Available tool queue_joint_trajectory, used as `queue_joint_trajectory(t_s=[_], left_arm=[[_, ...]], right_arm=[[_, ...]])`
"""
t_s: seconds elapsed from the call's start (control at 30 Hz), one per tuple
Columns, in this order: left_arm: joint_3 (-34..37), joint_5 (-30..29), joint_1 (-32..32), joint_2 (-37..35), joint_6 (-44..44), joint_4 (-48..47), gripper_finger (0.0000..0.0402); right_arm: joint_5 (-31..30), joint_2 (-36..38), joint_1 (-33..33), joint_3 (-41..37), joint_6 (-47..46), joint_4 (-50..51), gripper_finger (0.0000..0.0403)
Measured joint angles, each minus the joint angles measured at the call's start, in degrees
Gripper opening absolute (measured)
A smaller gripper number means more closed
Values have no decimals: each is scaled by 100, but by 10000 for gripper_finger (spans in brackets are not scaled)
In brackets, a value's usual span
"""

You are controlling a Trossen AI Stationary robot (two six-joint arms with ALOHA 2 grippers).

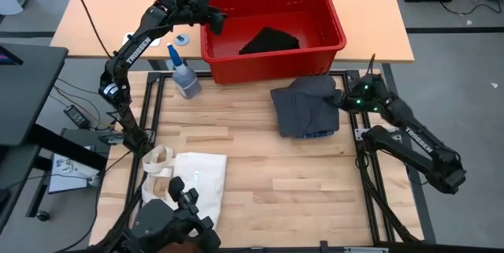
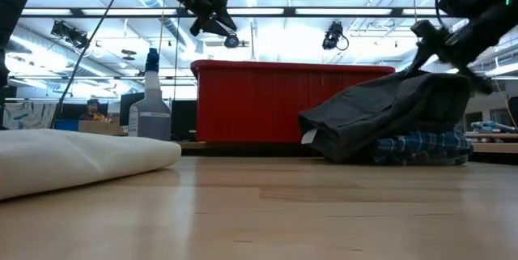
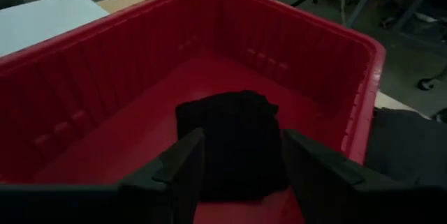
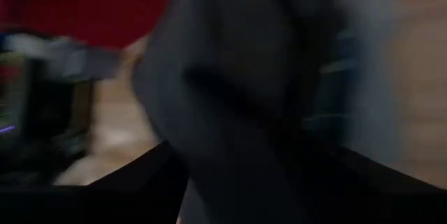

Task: Fold laundry
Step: Remove the folded gray pants from the red bin, then remove the folded black pants from the red bin

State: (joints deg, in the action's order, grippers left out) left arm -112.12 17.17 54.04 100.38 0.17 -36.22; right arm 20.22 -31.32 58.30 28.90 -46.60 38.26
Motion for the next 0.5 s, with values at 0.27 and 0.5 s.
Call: queue_joint_trajectory(t_s=[0.27, 0.5], left_arm=[[0, 51, -123, 52, 53, 585, 197], [0, -163, -258, 146, 201, 1197, 197]], right_arm=[[-2363, -643, 7, 2063, 818, 1884, 261], [-2019, -1807, 9, 3485, 1533, 583, 261]])
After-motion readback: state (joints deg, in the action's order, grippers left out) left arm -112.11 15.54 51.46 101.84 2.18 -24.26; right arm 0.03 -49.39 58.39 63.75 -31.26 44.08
